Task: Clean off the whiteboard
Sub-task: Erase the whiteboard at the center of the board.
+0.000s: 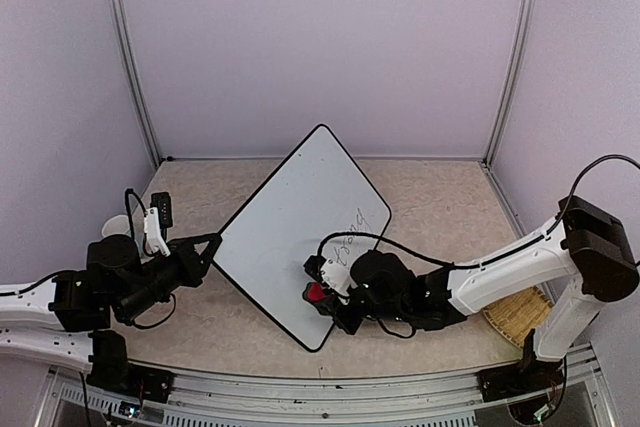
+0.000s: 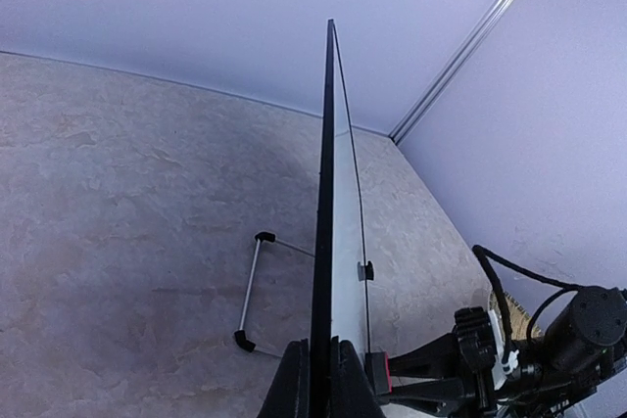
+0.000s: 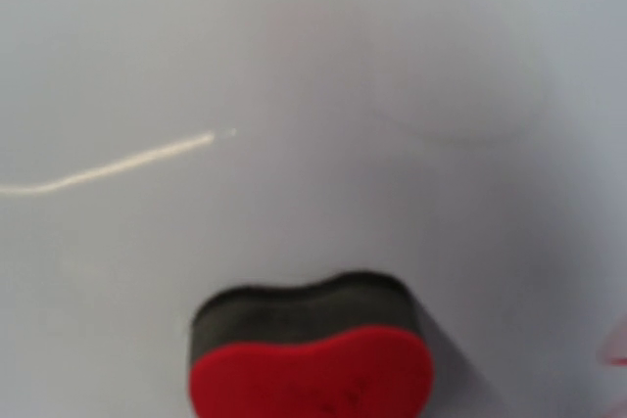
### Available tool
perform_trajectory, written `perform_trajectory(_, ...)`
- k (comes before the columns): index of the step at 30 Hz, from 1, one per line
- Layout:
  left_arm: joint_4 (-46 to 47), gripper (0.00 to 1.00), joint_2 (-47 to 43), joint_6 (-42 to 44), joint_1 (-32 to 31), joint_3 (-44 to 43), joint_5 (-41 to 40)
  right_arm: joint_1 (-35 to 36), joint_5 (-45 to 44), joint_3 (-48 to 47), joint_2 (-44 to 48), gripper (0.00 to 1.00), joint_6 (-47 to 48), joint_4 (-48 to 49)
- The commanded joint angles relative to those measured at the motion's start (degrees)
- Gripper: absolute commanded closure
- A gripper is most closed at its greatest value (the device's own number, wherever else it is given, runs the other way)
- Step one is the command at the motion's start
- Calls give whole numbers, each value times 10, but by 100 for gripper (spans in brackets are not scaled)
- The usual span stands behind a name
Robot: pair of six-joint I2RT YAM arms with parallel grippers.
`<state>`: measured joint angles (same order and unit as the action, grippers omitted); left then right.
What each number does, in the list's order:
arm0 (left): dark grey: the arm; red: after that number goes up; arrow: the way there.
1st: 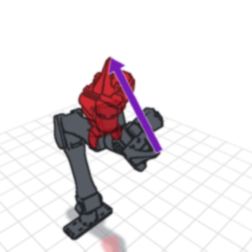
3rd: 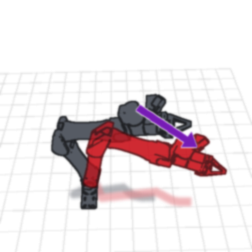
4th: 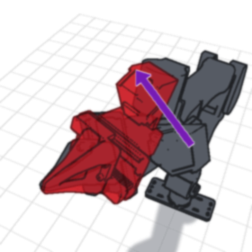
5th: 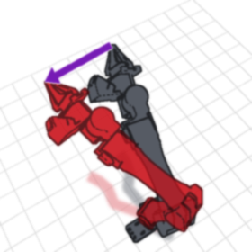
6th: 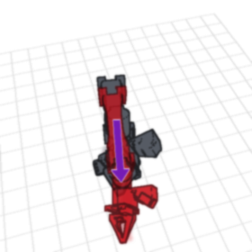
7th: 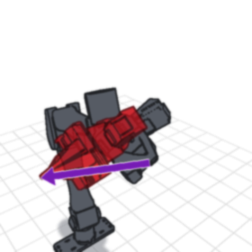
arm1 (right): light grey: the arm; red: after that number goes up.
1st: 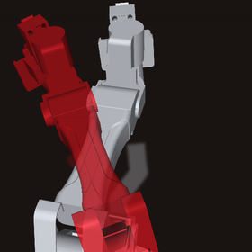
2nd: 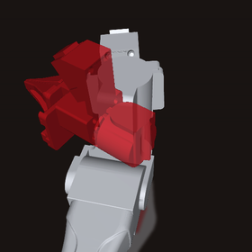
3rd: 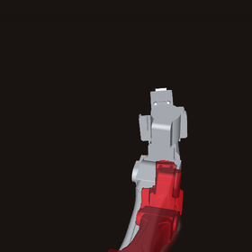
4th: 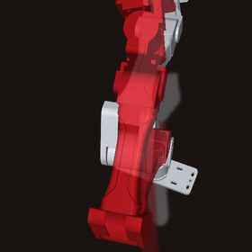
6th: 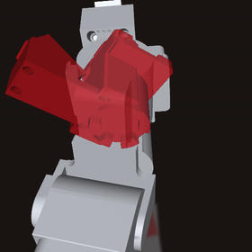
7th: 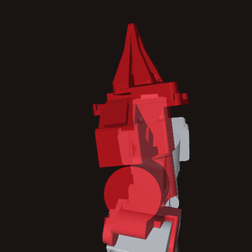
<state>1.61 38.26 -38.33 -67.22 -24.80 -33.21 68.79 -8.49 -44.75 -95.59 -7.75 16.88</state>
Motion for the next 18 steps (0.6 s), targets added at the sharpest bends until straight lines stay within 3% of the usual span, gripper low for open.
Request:
perform_trajectory(1, -42, 100, 16, 18, -14, 9, 61, 56, 29, 2, -49, 79, -14, -9)
perform_trajectory(10, -45, 100, 18, 23, -15, 5, 59, 82, -16, 6, -68, 79, -46, -11)
perform_trajectory(18, -43, 100, 23, 23, -15, 4, 60, 40, -57, 28, -37, 79, -49, -43)
